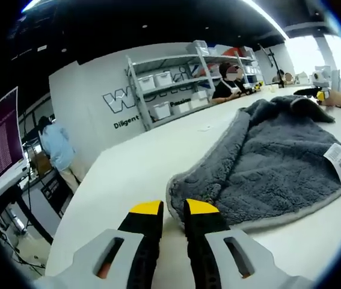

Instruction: Fold the towel on the table until its edges align and the towel forms a compact rectangular stack.

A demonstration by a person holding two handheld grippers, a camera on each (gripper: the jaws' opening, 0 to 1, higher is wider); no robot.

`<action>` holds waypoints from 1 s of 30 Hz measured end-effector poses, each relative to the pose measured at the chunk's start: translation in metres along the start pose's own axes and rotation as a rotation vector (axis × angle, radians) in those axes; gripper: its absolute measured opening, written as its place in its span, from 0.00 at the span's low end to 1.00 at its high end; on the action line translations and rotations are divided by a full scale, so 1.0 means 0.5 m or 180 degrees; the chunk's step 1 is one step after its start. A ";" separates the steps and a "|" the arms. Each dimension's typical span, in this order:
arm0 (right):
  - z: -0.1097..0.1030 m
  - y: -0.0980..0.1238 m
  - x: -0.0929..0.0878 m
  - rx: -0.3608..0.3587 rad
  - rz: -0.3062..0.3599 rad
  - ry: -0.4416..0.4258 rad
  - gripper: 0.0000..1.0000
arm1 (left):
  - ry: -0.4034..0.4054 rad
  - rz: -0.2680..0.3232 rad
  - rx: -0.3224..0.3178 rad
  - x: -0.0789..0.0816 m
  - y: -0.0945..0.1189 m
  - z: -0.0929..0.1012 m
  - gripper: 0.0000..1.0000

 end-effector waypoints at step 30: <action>-0.006 0.001 -0.001 0.0005 0.0012 -0.0005 0.90 | 0.0518 0.1257 -0.0037 0.130 0.073 -0.023 0.51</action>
Point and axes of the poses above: the point that each gripper's makers call its tool centre point, and the gripper's own axes: y roughly backward along the fingers, z roughly to its right, x roughly out of its top, the point moved 4 cm from there along y, roughly backward along the fingers, and after that the axes turned 10 degrees about -y, right-handed, at the moved point
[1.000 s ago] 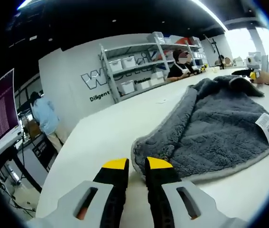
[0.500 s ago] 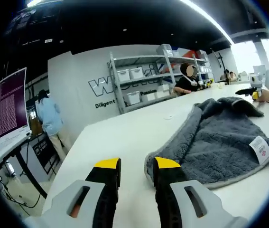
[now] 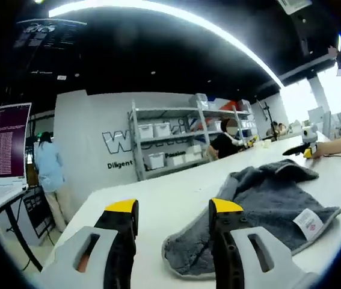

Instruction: Fold the towel on the table until its edges align and the towel forms a compact rectangular stack.

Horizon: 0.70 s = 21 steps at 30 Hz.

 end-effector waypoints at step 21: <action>0.000 -0.001 -0.001 -0.0003 -0.0004 0.0001 0.91 | 0.0270 0.0162 -0.0461 0.014 -0.021 0.044 0.85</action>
Point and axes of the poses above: the point that each gripper's makers call its tool centre point, and the gripper's own axes: y roughly backward along the fingers, z roughly to its right, x roughly out of its top, the point moved 4 cm from there along y, roughly backward along the fingers, and after that the axes turned 10 degrees about -y, right-handed, at the moved point
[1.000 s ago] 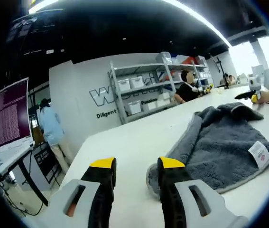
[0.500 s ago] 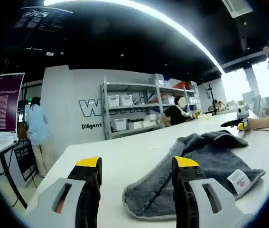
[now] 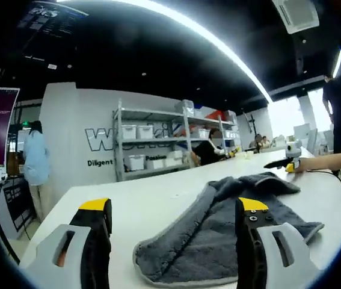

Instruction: Fold the towel on the table until its edges align and the towel forms a compact rectangular stack.

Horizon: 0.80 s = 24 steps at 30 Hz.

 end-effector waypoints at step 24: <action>0.005 0.000 0.002 -0.0028 0.0020 -0.0034 0.96 | 0.0126 -0.0300 -0.0428 -0.033 -0.023 0.054 0.99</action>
Point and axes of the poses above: the point that each gripper's makers call its tool centre point, and the gripper's own axes: y roughly backward along the fingers, z roughly to its right, x roughly out of its top, the point moved 4 cm from there along y, roughly backward along the fingers, and after that the axes turned 10 degrees about -y, right-handed, at the moved point
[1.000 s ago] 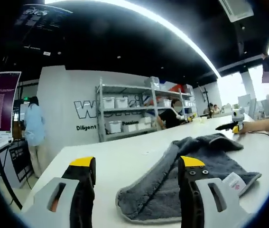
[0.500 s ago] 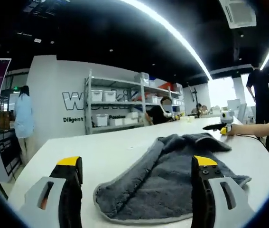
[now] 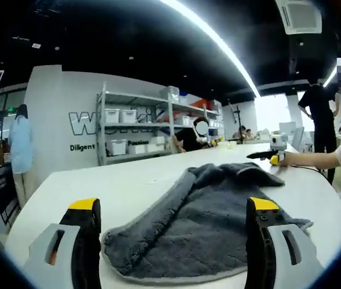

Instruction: Fold the towel on the table until its edges align and the towel forms a compact rectangular stack.

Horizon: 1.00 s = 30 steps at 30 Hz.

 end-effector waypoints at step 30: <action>-0.024 -0.010 -0.013 0.0098 -0.0184 0.0130 0.99 | -0.0080 -0.0139 -0.0138 -0.017 -0.016 0.032 0.99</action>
Point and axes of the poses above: the point that each gripper's makers call its tool centre point, and the gripper's own axes: y roughly backward along the fingers, z roughly to its right, x roughly out of its top, the point moved 4 cm from there along y, roughly backward along the fingers, and after that the axes turned 10 degrees about -y, right-handed, at the moved point
